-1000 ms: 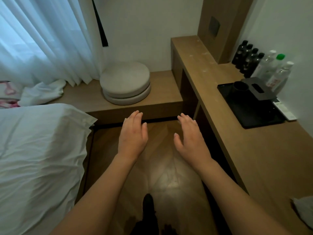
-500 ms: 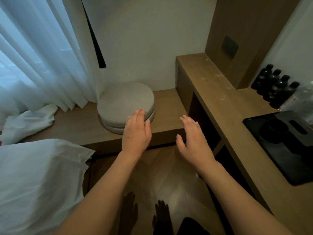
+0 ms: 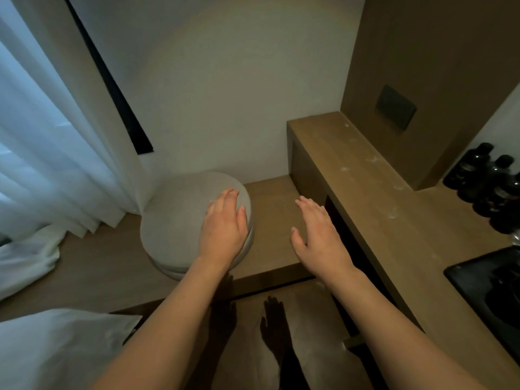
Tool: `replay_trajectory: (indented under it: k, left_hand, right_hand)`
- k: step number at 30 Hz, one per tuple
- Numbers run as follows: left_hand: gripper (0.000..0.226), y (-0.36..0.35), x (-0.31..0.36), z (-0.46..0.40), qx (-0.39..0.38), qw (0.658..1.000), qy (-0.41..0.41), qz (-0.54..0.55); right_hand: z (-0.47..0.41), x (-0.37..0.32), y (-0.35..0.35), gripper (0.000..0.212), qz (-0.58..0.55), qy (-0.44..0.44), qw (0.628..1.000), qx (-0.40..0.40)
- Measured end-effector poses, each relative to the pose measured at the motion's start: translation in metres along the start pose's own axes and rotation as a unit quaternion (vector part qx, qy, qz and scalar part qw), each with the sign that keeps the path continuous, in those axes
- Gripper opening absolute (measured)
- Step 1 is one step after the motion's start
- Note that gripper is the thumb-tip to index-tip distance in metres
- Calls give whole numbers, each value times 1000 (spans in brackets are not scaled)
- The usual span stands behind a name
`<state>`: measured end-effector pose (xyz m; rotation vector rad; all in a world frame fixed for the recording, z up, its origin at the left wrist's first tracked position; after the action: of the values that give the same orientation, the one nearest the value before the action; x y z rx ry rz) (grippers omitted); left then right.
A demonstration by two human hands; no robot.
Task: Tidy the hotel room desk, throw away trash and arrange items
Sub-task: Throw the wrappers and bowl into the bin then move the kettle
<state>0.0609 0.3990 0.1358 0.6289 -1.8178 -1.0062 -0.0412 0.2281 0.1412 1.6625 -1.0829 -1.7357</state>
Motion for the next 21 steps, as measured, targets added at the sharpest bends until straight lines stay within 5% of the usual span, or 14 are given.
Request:
replay_trajectory:
  k: [10,21]
  left_hand:
    - [44,-61,-5,-144,-69,996,-45,21]
    - [44,-134,46,-288,-182,960,-209,49]
  right_hand:
    - [-112,46,10,60,-21,-101,994,24]
    - [-171,102,37,60,-56,-292,945,134]
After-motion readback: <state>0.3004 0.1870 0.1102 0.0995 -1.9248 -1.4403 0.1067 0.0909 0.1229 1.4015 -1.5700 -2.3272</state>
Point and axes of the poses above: each hand's wrist, its own z-axis away from the middle knuckle, its own y-axis out of the back of the hand, x = y × z, the point moved 7 cm from there along -z, towards the middle knuckle, and after that the axes turned 5 degrees about -x, right-handed, at the moved point
